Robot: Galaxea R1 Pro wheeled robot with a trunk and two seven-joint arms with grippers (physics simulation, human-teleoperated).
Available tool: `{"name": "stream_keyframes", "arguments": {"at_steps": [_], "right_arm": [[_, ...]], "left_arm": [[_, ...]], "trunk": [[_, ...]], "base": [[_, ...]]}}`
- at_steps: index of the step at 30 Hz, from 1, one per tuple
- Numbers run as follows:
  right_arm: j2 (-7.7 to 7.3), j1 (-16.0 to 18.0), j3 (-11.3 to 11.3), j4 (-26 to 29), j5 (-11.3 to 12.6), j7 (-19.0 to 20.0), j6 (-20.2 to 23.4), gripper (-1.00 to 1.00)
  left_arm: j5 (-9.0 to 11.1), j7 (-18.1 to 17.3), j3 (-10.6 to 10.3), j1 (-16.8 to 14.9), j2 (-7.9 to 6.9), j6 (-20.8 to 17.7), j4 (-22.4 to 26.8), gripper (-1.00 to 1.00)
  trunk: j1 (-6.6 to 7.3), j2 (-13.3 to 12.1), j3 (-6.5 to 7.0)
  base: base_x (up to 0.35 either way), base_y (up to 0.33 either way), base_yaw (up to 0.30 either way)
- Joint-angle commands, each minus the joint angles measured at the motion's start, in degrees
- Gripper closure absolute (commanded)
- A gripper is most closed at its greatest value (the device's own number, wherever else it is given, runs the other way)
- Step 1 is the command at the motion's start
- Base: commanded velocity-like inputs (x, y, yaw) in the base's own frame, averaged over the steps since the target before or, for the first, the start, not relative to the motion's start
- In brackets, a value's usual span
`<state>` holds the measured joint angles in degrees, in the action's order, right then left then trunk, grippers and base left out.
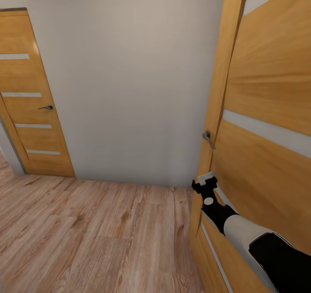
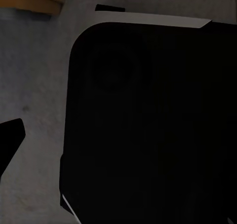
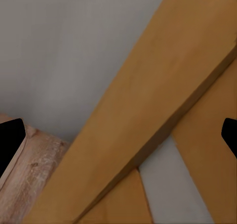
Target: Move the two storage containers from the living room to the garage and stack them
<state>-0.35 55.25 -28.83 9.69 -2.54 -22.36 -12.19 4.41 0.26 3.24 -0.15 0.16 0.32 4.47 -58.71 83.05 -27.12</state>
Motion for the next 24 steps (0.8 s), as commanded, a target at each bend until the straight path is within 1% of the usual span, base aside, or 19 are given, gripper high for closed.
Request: {"name": "stream_keyframes", "arguments": {"at_steps": [1,11,24], "right_arm": [[0.00,0.03,-0.08,-0.03,-0.26,-0.23,-0.03,-1.00],[0.00,0.03,-0.17,-0.03,-0.35,-0.23,-0.03,-1.00],[0.00,0.03,-0.26,-0.18,-0.36,-0.23,-0.22,-1.00]], "left_arm": [[0.42,0.01,0.27,-0.02,0.02,0.03,0.02,-1.00],[0.42,0.02,0.27,-0.01,0.02,0.03,0.02,-1.00],[0.42,0.02,0.27,-0.02,0.02,0.03,0.02,-1.00]], "trunk": [[-0.02,0.03,-0.06],[-0.02,0.03,-0.06],[-0.02,0.03,-0.06]], "base": [[0.163,0.000,0.000],[0.106,0.000,0.000],[0.073,0.000,0.000]]}}
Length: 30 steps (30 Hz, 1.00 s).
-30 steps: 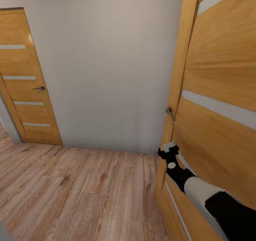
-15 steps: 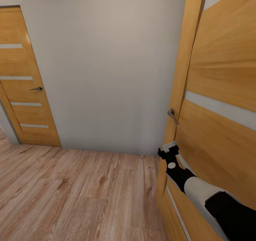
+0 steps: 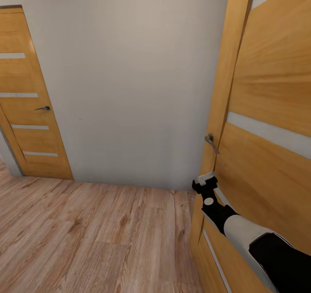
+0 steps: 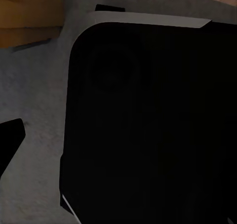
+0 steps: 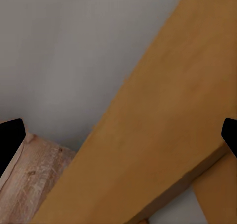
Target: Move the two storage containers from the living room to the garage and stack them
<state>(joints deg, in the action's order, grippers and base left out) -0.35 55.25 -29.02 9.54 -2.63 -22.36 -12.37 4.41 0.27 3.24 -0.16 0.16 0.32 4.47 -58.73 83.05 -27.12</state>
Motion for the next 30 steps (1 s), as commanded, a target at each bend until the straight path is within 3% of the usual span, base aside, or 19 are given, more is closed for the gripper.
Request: {"name": "stream_keyframes", "arguments": {"at_steps": [1,5,13,26,30], "right_arm": [[-0.11,0.03,-0.06,-0.05,-0.27,-0.23,-0.03,-1.00],[-0.91,0.03,0.00,-0.11,-0.22,-0.29,0.04,-1.00],[-4.03,0.03,0.06,-0.19,0.05,-0.30,0.06,-1.00],[-4.65,0.03,0.14,-0.22,0.17,-0.31,0.17,-1.00],[-6.34,0.03,0.16,-0.22,0.21,-0.25,0.04,-1.00]], "left_arm": [[0.43,0.02,0.27,0.00,0.02,0.03,0.01,-1.00],[0.43,0.05,0.27,-0.01,0.02,0.03,0.01,-1.00],[0.43,0.04,0.27,-0.01,0.02,0.03,0.01,-1.00],[0.43,0.07,0.27,-0.01,0.02,0.03,0.01,-1.00],[0.43,0.07,0.27,-0.02,0.02,0.03,0.01,-1.00]], "trunk": [[0.00,0.03,-0.06],[0.00,0.03,-0.06],[0.00,0.03,-0.06],[0.00,0.03,-0.06],[0.00,0.03,-0.06]], "base": [[0.013,0.000,0.000],[0.005,0.000,0.000],[0.000,0.000,0.000],[0.000,0.000,0.000],[0.000,0.000,0.000]]}}
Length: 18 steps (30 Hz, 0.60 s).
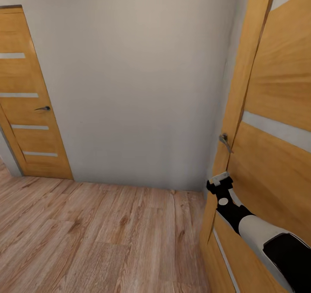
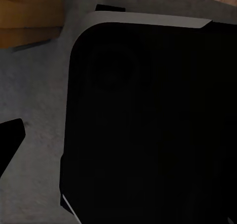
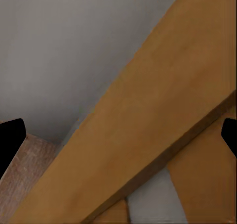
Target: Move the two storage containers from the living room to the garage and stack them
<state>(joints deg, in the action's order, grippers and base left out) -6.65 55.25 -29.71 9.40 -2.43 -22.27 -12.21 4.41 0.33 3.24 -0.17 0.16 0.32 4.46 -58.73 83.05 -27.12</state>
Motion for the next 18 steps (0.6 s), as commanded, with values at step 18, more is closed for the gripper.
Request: {"name": "stream_keyframes", "arguments": {"at_steps": [18], "right_arm": [[-4.45,0.03,0.84,-0.08,3.59,0.38,-0.35,-1.00]], "left_arm": [[0.43,-0.04,0.28,-0.01,0.02,0.03,0.03,-1.00]], "trunk": [[0.00,0.03,-0.06]], "base": [[0.000,0.000,0.000]]}}
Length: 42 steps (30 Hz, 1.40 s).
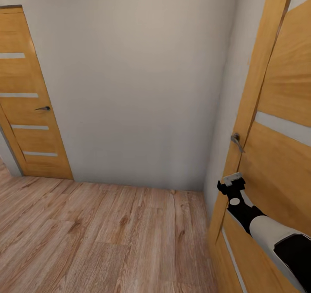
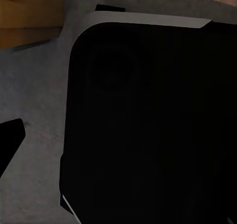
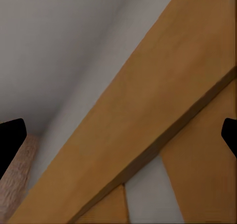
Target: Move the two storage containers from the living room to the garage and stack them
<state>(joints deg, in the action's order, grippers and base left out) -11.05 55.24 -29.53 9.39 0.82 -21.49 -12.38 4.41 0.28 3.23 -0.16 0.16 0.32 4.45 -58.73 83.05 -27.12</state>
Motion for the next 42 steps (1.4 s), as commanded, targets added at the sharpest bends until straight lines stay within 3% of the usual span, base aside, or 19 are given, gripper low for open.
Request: {"name": "stream_keyframes", "arguments": {"at_steps": [1,11,21,26,27,29,32,37,39,42], "right_arm": [[-0.32,0.04,0.68,-0.07,0.41,-0.35,-0.19,-1.00],[-2.78,0.04,0.74,-0.07,0.58,-0.23,-0.19,-1.00],[-2.65,0.04,0.80,-0.03,0.59,-0.22,-0.19,-1.00],[-1.33,0.04,0.75,0.01,0.60,-0.10,-0.07,-1.00],[-0.25,0.04,0.76,-0.02,0.63,0.18,-0.05,-1.00],[3.89,0.04,0.81,-0.16,0.76,2.09,-0.03,-1.00],[6.50,0.04,1.03,-1.60,1.41,4.66,-0.10,-1.00],[7.20,0.04,2.04,-3.99,7.13,10.43,-0.11,-1.00],[7.15,0.04,2.22,-5.85,10.91,15.00,-0.04,-1.00],[7.16,0.04,2.26,-7.39,12.13,16.43,-0.03,-1.00]], "left_arm": [[0.43,0.03,0.28,-0.01,0.02,0.03,0.03,-1.00],[0.43,0.03,0.28,0.00,0.02,0.03,0.03,-1.00],[0.43,0.01,0.28,0.00,0.02,0.03,0.03,-1.00],[0.43,0.03,0.28,0.01,0.02,0.03,0.03,-1.00],[0.43,0.02,0.28,0.00,0.02,0.03,0.03,-1.00],[0.43,-0.01,0.28,-0.01,0.02,0.03,0.03,-1.00],[0.43,0.00,0.28,0.00,0.02,0.03,0.03,-1.00],[0.43,-0.01,0.28,-0.01,0.02,0.03,0.03,-1.00],[0.43,-0.01,0.28,0.00,0.02,0.03,0.03,-1.00],[0.43,-0.01,0.28,0.01,0.02,0.03,0.03,-1.00]], "trunk": [[0.00,0.03,-0.06],[0.00,0.03,-0.06],[0.00,0.03,-0.06],[0.00,0.03,-0.06],[0.00,0.03,-0.06],[0.00,0.03,-0.06],[0.00,0.03,-0.06],[0.00,0.03,-0.06],[0.00,0.03,-0.06],[0.00,0.03,-0.06]], "base": [[0.000,0.000,0.000],[0.000,0.000,0.000],[0.000,0.000,0.000],[0.000,0.000,0.000],[0.000,0.000,0.000],[0.000,0.000,0.000],[0.000,0.000,0.000],[0.000,0.000,0.000],[0.000,0.000,0.000],[0.000,0.000,0.000]]}}
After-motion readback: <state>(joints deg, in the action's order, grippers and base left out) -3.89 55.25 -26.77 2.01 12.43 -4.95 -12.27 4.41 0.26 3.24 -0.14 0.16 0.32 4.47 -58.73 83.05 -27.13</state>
